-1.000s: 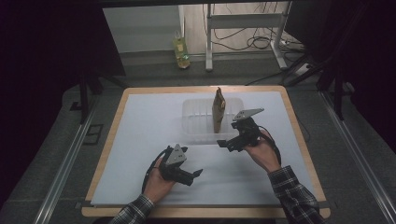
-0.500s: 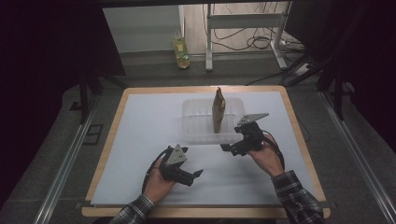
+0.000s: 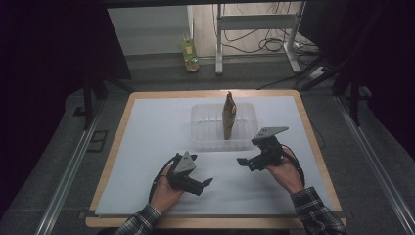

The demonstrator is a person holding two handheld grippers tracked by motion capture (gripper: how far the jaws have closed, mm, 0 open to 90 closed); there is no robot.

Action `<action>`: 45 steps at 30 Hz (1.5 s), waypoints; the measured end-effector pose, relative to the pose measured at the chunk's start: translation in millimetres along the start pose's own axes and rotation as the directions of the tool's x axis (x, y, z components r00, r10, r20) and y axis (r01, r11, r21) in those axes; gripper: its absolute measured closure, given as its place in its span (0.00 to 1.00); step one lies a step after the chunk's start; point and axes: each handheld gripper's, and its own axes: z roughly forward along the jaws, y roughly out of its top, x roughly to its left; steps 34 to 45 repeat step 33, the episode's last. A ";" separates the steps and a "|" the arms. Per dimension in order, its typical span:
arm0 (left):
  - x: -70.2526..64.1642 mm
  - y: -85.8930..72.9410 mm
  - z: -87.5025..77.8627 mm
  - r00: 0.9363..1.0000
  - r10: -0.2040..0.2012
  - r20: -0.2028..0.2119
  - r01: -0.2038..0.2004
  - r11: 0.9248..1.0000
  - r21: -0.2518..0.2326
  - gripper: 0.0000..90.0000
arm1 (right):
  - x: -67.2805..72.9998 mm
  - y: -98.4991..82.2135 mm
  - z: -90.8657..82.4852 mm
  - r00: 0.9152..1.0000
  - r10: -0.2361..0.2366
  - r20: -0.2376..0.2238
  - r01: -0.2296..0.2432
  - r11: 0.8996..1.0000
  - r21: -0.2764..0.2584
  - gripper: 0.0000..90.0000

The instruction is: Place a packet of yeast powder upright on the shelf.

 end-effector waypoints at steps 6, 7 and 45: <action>-0.4 -0.6 2.2 1.000 0.007 0.002 -0.007 1.000 0.016 0.01 | 1.8 -8.5 -6.9 1.000 0.004 -0.004 -0.004 1.000 -0.019 0.00; -0.5 -0.5 2.0 1.000 0.008 0.001 -0.008 1.000 0.015 0.01 | 1.9 -9.8 -7.9 1.000 0.002 -0.003 -0.002 1.000 -0.019 0.00; -0.7 -0.1 3.1 1.000 0.004 0.004 -0.004 1.000 0.013 0.01 | -2.4 -62.6 -30.0 0.998 0.003 0.063 -0.003 1.000 0.002 0.00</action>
